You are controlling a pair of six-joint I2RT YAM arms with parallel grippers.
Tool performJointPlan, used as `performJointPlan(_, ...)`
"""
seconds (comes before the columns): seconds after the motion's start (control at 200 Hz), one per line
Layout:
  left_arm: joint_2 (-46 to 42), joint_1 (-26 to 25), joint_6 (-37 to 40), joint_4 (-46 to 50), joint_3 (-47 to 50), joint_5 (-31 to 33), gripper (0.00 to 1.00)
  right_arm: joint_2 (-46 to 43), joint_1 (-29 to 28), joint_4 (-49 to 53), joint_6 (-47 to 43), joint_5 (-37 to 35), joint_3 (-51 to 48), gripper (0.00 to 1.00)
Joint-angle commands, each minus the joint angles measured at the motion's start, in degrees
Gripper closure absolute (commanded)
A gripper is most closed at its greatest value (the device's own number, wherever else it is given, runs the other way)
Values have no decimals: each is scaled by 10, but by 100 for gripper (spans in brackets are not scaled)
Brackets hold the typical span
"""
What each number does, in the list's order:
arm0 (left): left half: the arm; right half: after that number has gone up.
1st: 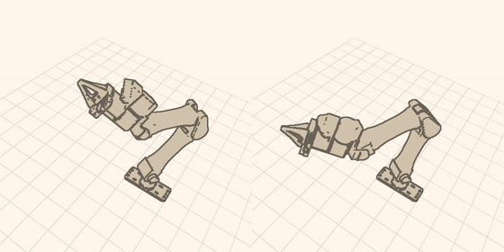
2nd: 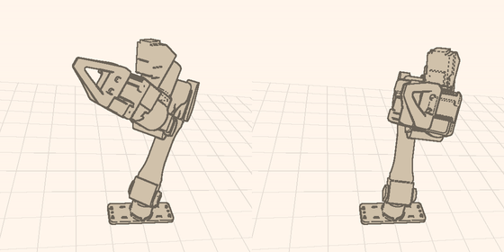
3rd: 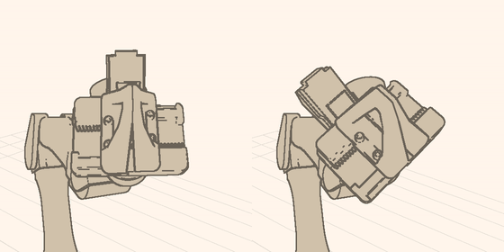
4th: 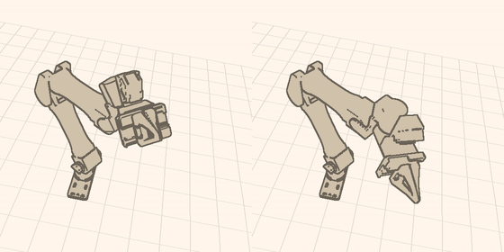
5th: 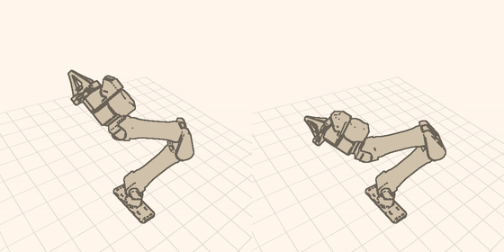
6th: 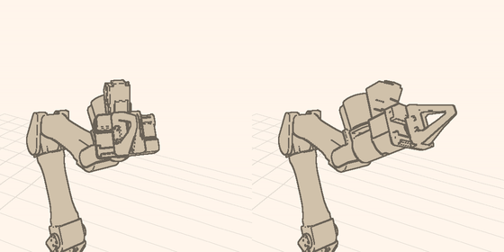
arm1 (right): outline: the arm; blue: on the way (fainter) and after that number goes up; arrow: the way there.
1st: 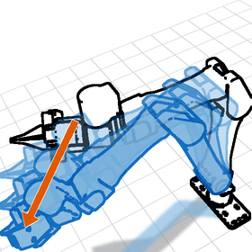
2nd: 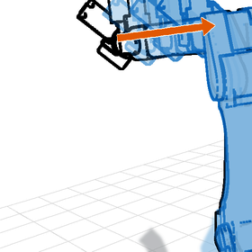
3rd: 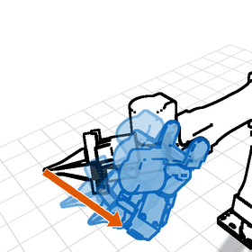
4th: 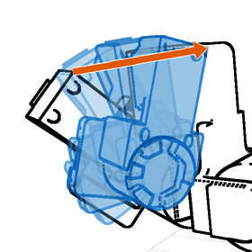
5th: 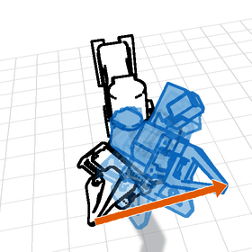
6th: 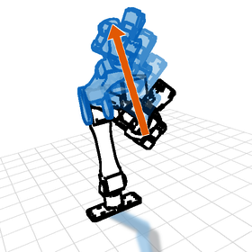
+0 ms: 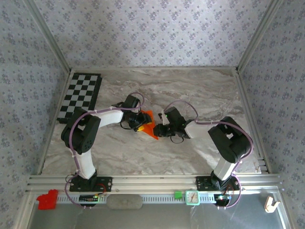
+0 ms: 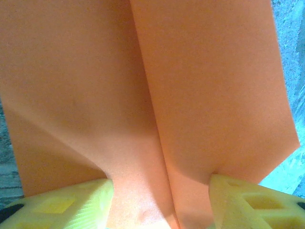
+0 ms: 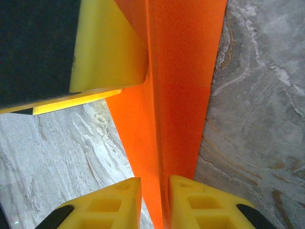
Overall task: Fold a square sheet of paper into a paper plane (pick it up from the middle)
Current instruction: Fourth fold the wing at the center of the table.
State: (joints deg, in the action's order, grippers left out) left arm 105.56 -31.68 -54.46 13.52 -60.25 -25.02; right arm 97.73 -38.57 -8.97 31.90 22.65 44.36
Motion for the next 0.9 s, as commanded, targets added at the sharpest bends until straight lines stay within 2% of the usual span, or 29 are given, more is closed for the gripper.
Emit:
performJointPlan(0.0, 40, -8, 7, 60, 24, 36, 42, 11, -3, 11, -15, -9, 20, 79)
performJointPlan(0.47, 40, -8, 2, 56, 31, 36, 42, 28, -4, 12, -31, 4, 29, 89)
performJointPlan(0.895, 35, -8, -8, 43, 39, 36, 43, 40, 1, 0, -28, 25, 26, 90)
